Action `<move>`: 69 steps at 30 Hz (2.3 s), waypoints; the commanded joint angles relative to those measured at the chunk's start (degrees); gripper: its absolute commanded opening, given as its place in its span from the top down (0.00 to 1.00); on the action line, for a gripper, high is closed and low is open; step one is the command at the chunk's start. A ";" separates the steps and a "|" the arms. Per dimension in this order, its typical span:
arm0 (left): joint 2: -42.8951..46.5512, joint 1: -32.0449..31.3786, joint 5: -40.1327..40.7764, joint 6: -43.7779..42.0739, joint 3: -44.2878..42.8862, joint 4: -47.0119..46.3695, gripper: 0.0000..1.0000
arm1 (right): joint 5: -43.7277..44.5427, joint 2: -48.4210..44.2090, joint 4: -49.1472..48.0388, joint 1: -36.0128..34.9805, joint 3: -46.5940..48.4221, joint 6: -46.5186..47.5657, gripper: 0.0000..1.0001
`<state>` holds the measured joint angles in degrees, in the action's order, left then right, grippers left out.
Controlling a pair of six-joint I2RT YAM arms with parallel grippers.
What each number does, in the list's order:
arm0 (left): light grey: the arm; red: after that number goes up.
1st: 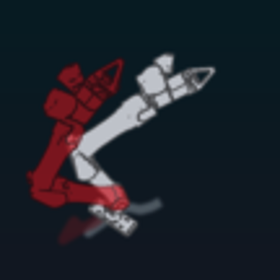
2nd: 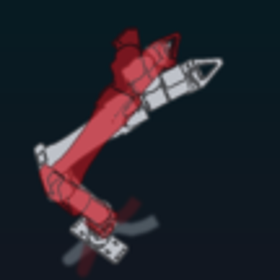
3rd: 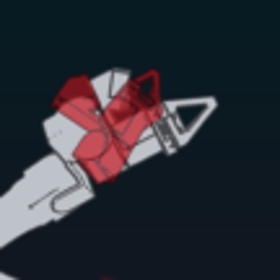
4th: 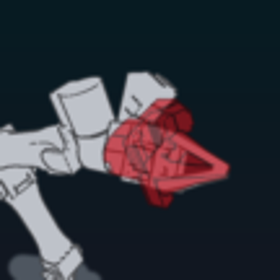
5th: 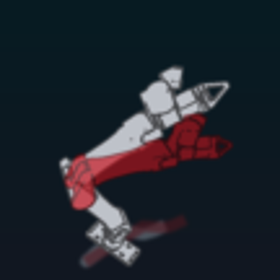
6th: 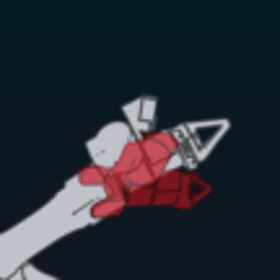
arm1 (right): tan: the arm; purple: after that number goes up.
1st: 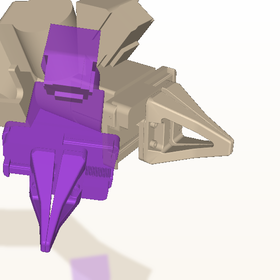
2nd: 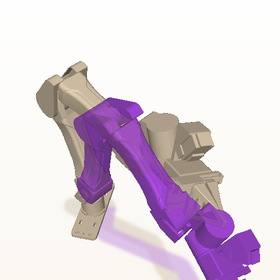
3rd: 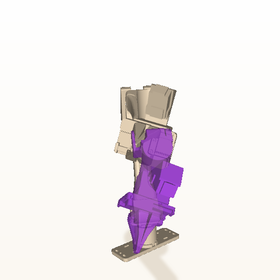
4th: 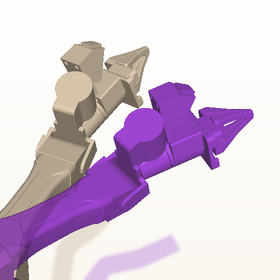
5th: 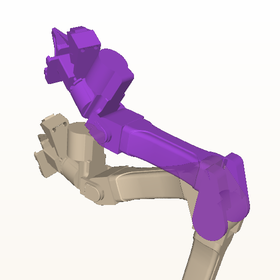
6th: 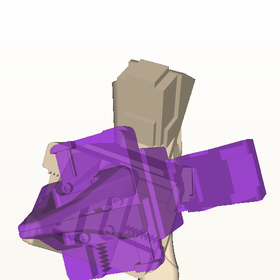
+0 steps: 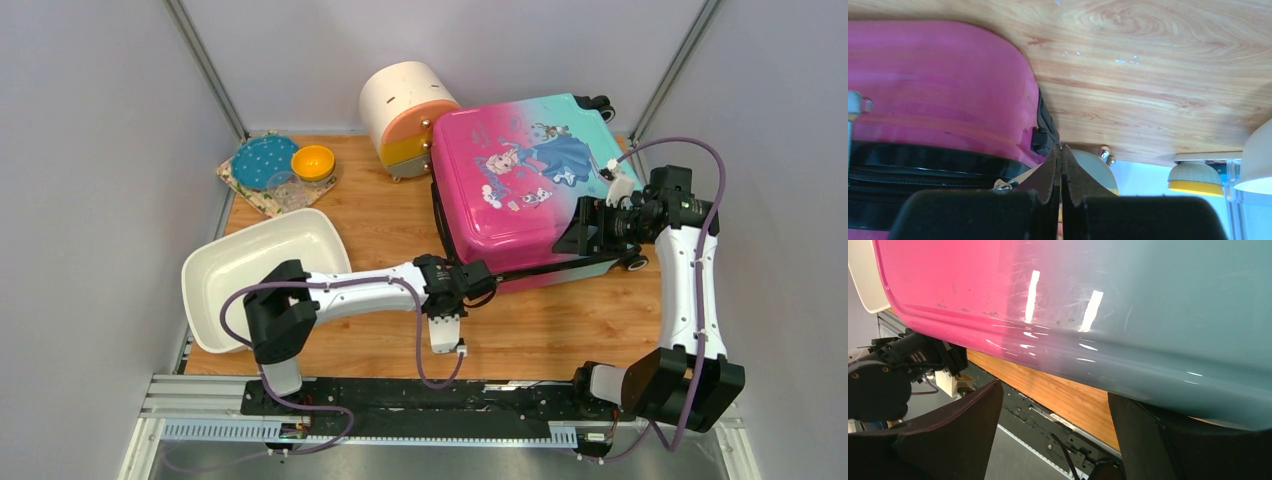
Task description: Open, take out, and arrange the luggage
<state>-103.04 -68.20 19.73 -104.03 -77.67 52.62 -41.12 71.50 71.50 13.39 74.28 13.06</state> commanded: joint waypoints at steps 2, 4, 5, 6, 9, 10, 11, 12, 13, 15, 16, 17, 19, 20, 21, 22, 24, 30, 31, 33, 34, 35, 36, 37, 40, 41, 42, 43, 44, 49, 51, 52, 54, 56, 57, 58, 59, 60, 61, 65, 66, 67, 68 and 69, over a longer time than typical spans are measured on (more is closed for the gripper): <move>1.27 6.32 2.59 -0.12 7.88 0.41 1.00 | -0.45 2.50 -11.48 -0.03 -0.01 4.43 0.16; 0.48 8.43 2.69 -1.78 8.41 -2.95 1.00 | -0.45 2.41 -11.30 0.06 0.07 4.78 0.16; 0.04 10.18 2.51 -2.40 8.24 -5.66 1.00 | -0.36 2.50 -11.04 0.15 0.16 4.87 0.16; -0.49 11.15 2.42 -3.02 8.24 -7.25 1.00 | -0.27 2.50 -10.95 0.15 0.25 5.04 0.16; 0.03 12.92 0.59 -3.90 8.94 -11.66 1.00 | -0.18 2.85 -10.07 0.15 0.86 5.22 0.16; 0.73 13.01 -1.69 -3.03 9.98 -12.45 1.00 | -0.10 2.85 -9.90 0.15 1.04 5.57 0.16; 1.70 12.92 -3.27 -2.41 10.69 -13.06 0.98 | -0.01 2.76 -9.55 0.15 1.30 5.57 0.16; 4.32 12.75 -5.20 -1.71 11.91 -12.37 0.80 | 0.17 2.68 -9.37 0.15 1.39 5.57 0.16; 5.74 12.57 -9.49 0.21 12.45 -10.45 0.70 | 0.17 2.59 -9.28 0.15 1.48 5.75 0.16; 10.20 11.96 -13.73 3.37 12.98 -7.55 0.41 | 0.25 2.50 -8.58 0.15 2.18 5.92 0.16; 11.45 11.78 -17.75 7.40 12.81 -3.70 0.32 | 0.17 2.50 -8.23 0.23 2.53 6.10 0.16; 12.68 11.69 -19.36 10.39 12.54 -2.27 0.23 | -0.09 2.50 -7.44 0.24 2.97 6.19 0.16; 15.15 12.04 -25.32 21.16 10.62 2.80 0.21 | -0.27 2.15 -6.47 0.24 4.81 6.36 0.16; 15.76 12.48 -26.83 25.67 10.17 3.27 0.20 | -0.53 1.97 -5.94 0.24 5.34 6.54 0.16; 16.64 13.09 -28.41 30.76 9.30 3.10 0.20 | -0.88 1.80 -5.68 0.24 6.39 6.63 0.16; 17.00 15.53 -33.30 40.12 8.42 4.41 0.20 | -1.15 1.53 -5.59 0.24 6.92 6.63 0.16; 18.14 19.75 -40.52 49.84 6.40 4.07 0.19 | -2.11 0.83 -5.59 0.24 7.80 5.75 0.16; 28.40 38.40 -59.54 94.98 19.94 -25.31 0.18 | -4.05 -0.66 -7.34 0.15 10.09 2.59 0.16; 30.69 38.58 -55.10 97.41 23.32 -37.21 0.17 | -4.23 -0.84 -8.39 0.15 10.09 2.24 0.16; 35.71 38.59 -51.99 99.88 31.30 -46.86 0.12 | -5.02 -1.36 -9.27 0.15 10.18 1.45 0.16; 36.42 38.59 -50.33 99.98 33.26 -52.21 0.12 | -5.28 -1.46 -9.97 0.15 10.18 1.36 0.16; 36.68 38.59 -50.31 99.64 34.41 -53.83 0.10 | -5.46 -1.54 -10.42 0.15 10.18 1.18 0.16; 36.17 38.50 -51.27 97.55 34.77 -53.85 0.10 | -5.46 -1.46 -10.77 0.15 10.27 0.74 0.16; 35.46 38.58 -54.85 96.57 34.60 -53.24 0.11 | -5.81 -1.20 -11.29 0.15 10.27 0.30 0.16; 32.04 38.59 -62.52 95.68 35.39 -58.57 0.19 | -6.68 -0.14 -11.56 -0.03 10.80 -1.01 0.16; 30.72 38.50 -63.66 96.20 37.92 -62.25 0.22 | -6.78 0.21 -11.56 -0.12 10.97 -1.19 0.16; 30.19 38.32 -63.58 97.86 39.33 -70.38 0.23 | -6.69 0.56 -11.56 -0.29 11.41 -1.46 0.16; 29.66 38.23 -63.50 98.14 40.83 -74.55 0.24 | -6.34 0.91 -11.48 -0.73 11.67 -1.63 0.16; 28.79 38.06 -63.84 98.05 43.45 -78.51 0.25 | -6.25 1.09 -11.48 -0.91 11.85 -1.72 0.16; 23.34 36.57 -67.80 93.66 41.47 -83.82 0.28 | -5.64 1.09 -13.05 -1.70 11.77 -2.42 0.16; 20.70 36.04 -67.63 92.96 40.06 -85.57 0.29 | -5.55 1.53 -13.15 -2.05 11.85 -2.78 0.16; 19.73 35.60 -67.71 93.04 39.53 -86.01 0.30 | -5.46 1.71 -13.32 -2.48 11.85 -2.86 0.16; 16.92 35.42 -68.06 92.87 37.25 -86.11 0.32 | -5.37 1.97 -13.41 -2.84 11.68 -3.04 0.16; 14.73 34.81 -68.15 92.60 35.75 -86.81 0.34 | -5.37 2.15 -13.41 -3.28 11.76 -3.04 0.16; 14.19 34.55 -68.41 91.91 35.31 -87.16 0.34 | -5.20 2.06 -13.32 -3.37 11.68 -2.95 0.16; 13.58 34.37 -68.59 91.55 34.78 -86.99 0.34 | -5.19 2.15 -12.97 -3.54 11.76 -2.78 0.16; 12.35 34.11 -68.85 91.03 33.91 -86.81 0.34 | -5.19 2.15 -12.80 -3.63 11.94 -2.69 0.16; 11.91 33.49 -68.77 90.06 33.55 -86.64 0.35 | -5.19 2.15 -12.71 -3.63 12.03 -2.60 0.16; 11.38 33.14 -68.51 89.62 33.20 -86.72 0.35 | -5.19 2.23 -12.53 -3.72 12.03 -2.51 0.16; 8.57 32.43 -68.16 87.86 31.53 -86.55 0.42 | -5.28 2.24 -12.27 -3.89 12.03 -2.34 0.16; 8.13 32.26 -67.54 87.68 31.27 -86.81 0.44 | -5.37 2.15 -12.09 -3.98 12.29 -2.25 0.16; 7.51 32.26 -67.63 87.77 31.09 -86.81 0.46 | -5.54 2.15 -11.66 -4.24 12.29 -1.64 0.16; 6.99 32.17 -67.71 88.03 30.48 -86.90 0.50 | -5.46 2.06 -11.56 -4.42 12.47 -1.55 0.16; 6.81 31.91 -68.24 88.03 30.21 -87.07 0.52 | -5.46 2.06 -11.56 -4.51 12.47 -1.37 0.16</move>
<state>-94.61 -35.24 -46.22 -13.63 -44.58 -31.33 -45.98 73.97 60.55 9.52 84.07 10.83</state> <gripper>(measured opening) 0.516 0.841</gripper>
